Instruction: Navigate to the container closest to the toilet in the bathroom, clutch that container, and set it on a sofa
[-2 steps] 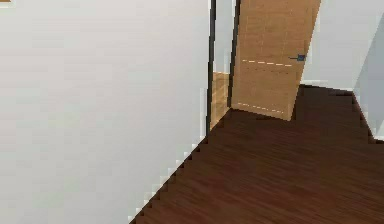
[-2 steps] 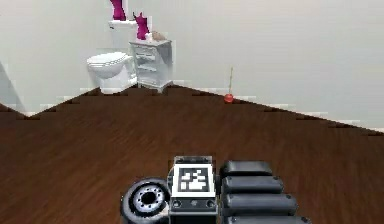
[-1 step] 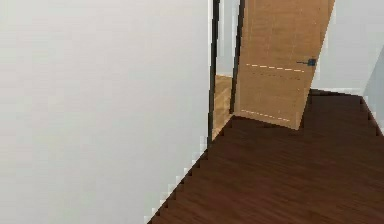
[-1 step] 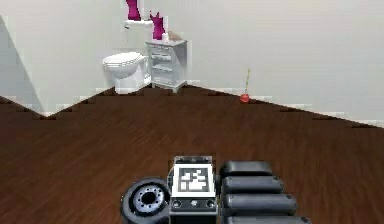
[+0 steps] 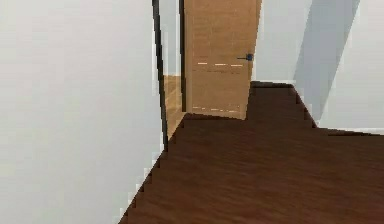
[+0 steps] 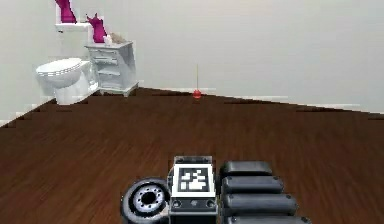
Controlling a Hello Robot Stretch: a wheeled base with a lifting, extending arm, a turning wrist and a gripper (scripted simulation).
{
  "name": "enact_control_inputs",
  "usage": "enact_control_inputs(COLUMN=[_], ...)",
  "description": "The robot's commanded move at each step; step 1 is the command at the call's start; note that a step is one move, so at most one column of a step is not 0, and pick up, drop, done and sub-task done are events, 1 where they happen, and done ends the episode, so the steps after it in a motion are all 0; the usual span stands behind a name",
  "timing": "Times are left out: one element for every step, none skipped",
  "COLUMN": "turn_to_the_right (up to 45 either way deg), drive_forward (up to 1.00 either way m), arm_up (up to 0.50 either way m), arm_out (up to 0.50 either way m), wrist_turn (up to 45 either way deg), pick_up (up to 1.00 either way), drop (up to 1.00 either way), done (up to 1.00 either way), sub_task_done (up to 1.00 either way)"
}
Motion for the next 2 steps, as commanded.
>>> enact_control_inputs(turn_to_the_right=[0.0,0.0], drive_forward=[1.0,1.0], arm_up=[0.0,0.0], arm_out=[0.0,0.0], wrist_turn=[0.0,0.0], pick_up=[0.0,0.0], drop=[0.0,0.0], done=[0.0,0.0], sub_task_done=[0.0,0.0])
